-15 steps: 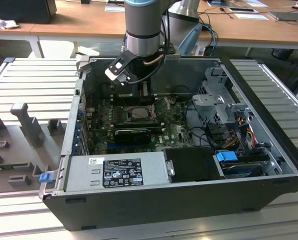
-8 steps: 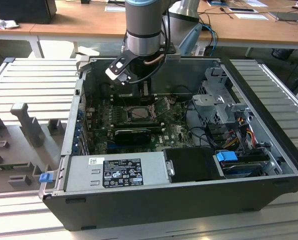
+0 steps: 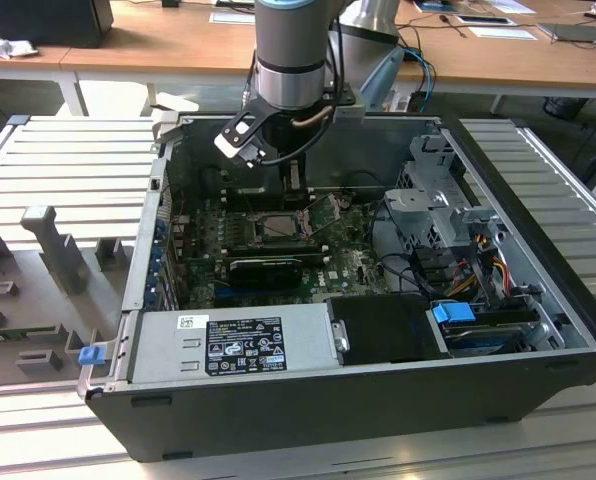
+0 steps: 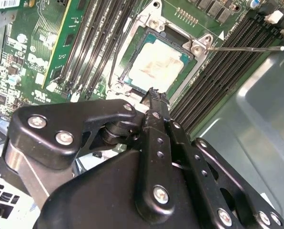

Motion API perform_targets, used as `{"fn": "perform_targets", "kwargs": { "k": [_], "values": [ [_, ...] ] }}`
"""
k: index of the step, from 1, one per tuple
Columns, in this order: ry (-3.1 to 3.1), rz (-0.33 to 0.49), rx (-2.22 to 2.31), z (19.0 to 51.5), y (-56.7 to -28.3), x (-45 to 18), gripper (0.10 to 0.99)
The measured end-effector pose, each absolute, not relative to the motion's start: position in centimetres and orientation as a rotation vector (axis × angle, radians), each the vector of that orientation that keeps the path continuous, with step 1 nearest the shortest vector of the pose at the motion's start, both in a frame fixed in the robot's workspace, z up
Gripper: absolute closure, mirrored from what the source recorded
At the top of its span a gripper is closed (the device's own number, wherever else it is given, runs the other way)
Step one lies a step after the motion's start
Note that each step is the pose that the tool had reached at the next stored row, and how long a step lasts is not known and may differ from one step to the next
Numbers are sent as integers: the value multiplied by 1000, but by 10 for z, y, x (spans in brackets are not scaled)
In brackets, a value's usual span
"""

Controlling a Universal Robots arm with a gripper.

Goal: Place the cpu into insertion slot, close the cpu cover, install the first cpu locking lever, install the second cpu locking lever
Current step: 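Close the cpu cover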

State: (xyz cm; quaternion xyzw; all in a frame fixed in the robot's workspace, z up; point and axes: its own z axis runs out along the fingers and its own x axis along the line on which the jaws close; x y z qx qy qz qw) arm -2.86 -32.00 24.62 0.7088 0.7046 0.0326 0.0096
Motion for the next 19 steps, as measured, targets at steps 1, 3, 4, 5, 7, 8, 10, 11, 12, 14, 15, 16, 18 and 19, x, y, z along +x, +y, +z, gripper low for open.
{"fn": "perform_targets", "kwargs": {
  "k": [1, 3, 4, 5, 7, 8, 10, 11, 12, 14, 15, 16, 18, 19],
  "values": [
    [2200, 102, 2213, 247, -320, -29, 980],
    [2200, 102, 2213, 248, -320, -29, 980],
    [2200, 102, 2213, 248, -320, -29, 980],
    [2200, 102, 2214, 248, -320, -28, 980],
    [2200, 102, 2213, 249, -320, -27, 980],
    [2200, 102, 2213, 249, -320, -27, 980],
    [2200, 102, 2213, 249, -320, -25, 980],
    [2200, 102, 2213, 249, -320, -24, 980],
    [2200, 102, 2213, 249, -320, -22, 980],
    [2200, 102, 2213, 249, -320, -21, 980],
    [2200, 102, 2213, 249, -320, -20, 980],
    [2200, 102, 2213, 250, -320, -20, 980],
    [2200, 102, 2213, 250, -320, -19, 980],
    [2200, 101, 2213, 251, -320, -19, 980]
  ]
}}
